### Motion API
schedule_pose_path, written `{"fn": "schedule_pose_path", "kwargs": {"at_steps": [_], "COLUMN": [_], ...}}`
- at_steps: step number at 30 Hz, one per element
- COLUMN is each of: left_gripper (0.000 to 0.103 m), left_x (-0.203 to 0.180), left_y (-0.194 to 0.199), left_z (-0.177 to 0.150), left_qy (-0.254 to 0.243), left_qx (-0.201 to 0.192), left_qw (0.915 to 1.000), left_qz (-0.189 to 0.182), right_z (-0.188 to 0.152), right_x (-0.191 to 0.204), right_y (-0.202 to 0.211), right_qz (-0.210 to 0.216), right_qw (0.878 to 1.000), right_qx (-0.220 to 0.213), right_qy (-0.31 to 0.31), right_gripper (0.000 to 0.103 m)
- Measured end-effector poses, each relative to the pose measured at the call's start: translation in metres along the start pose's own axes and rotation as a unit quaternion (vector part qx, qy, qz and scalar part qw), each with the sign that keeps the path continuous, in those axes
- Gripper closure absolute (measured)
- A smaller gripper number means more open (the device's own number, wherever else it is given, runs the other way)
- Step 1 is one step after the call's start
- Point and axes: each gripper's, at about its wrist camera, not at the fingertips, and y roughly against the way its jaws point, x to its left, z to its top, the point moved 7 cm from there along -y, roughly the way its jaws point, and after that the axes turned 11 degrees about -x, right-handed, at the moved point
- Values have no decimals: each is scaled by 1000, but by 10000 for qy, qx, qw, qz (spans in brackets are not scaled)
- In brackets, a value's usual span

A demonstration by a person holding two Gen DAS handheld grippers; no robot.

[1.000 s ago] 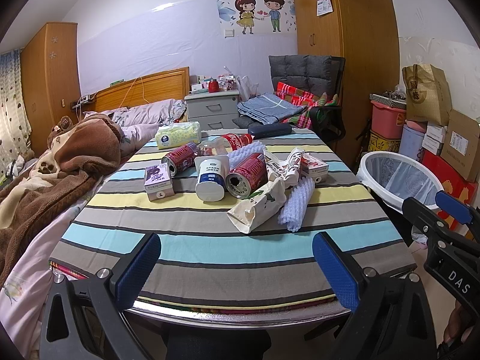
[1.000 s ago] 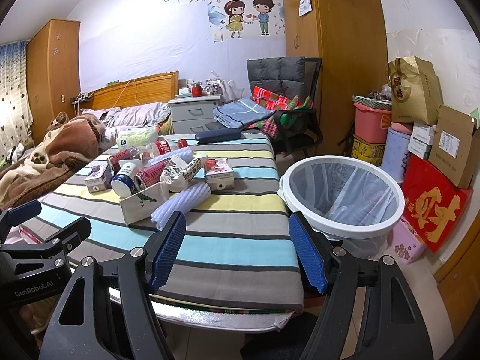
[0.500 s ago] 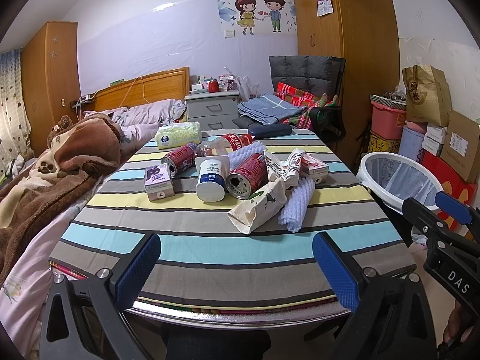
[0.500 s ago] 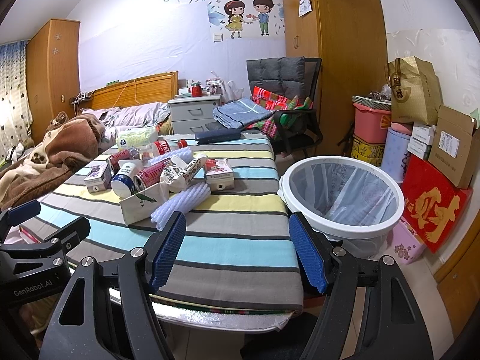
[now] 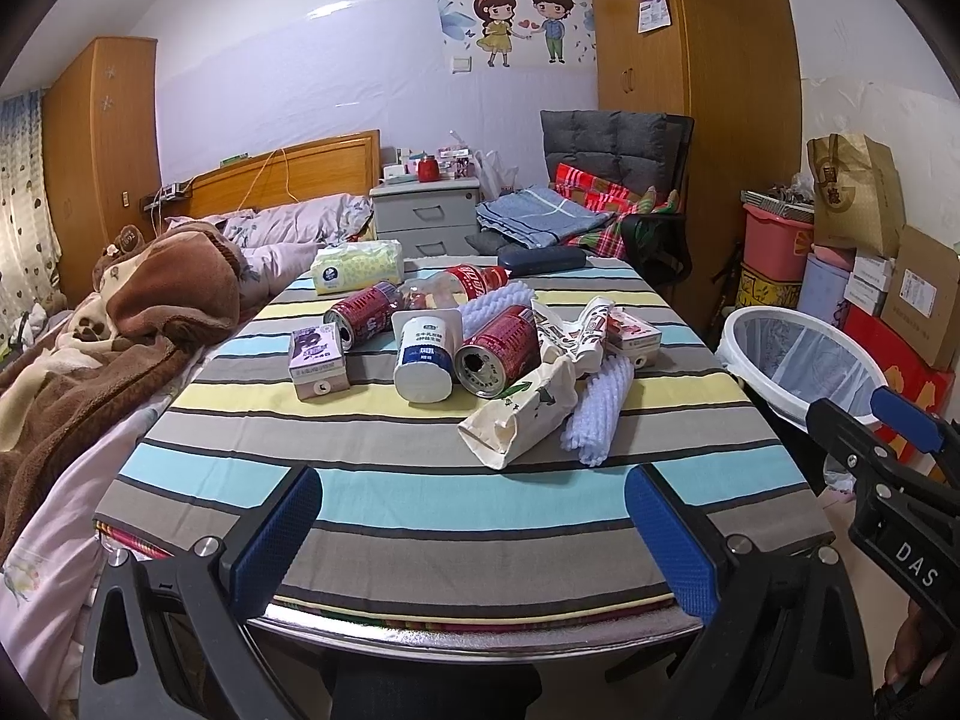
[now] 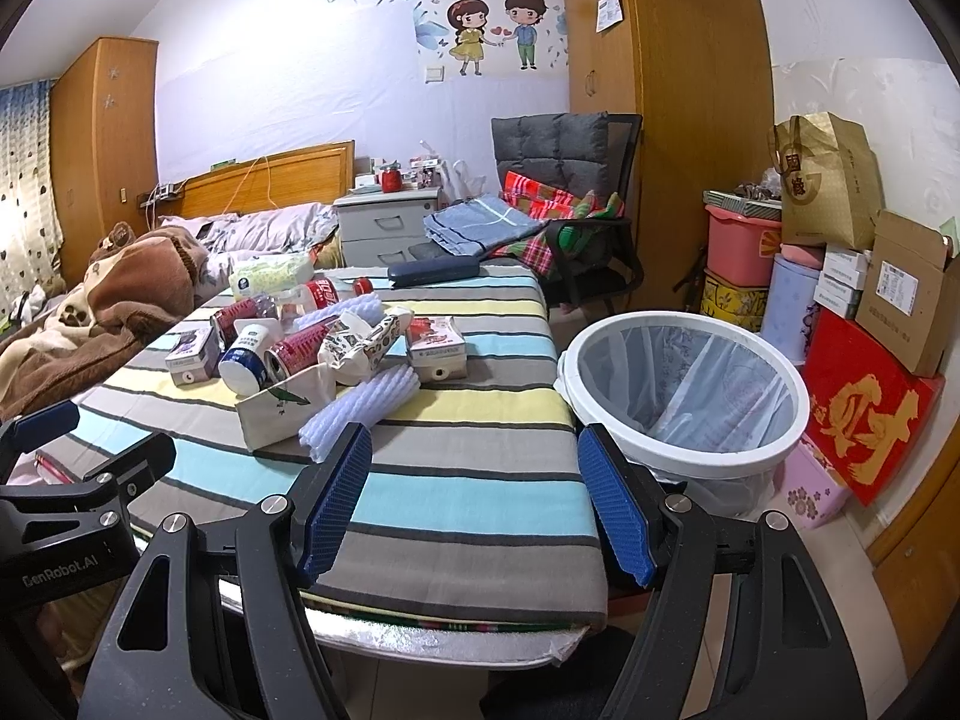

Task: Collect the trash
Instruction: 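Reach the left tool to the purple grape juice carton while the right tool reaches the white foam net sleeve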

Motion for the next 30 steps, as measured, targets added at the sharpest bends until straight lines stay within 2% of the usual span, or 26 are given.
{"fn": "schedule_pose_path", "kwargs": {"at_steps": [4, 10, 23, 30], "left_gripper": [1, 1, 1, 1], "left_x": [9, 40, 114, 138], "left_y": [-8, -28, -86, -129], "left_z": [-1, -6, -3, 9], "left_qy": [88, 41, 684, 821], "left_qx": [84, 312, 762, 932], "left_qw": [9999, 9995, 9947, 9923], "left_qz": [-101, 97, 44, 11], "right_z": [-2, -9, -25, -32], "right_x": [1, 16, 53, 60], "right_y": [-6, -27, -82, -104], "right_qz": [7, 244, 592, 362], "right_qw": [10000, 9992, 9913, 9899], "right_qx": [45, 294, 1036, 1303], "right_qy": [-50, -125, -558, -432], "right_gripper": [30, 30, 30, 32]}}
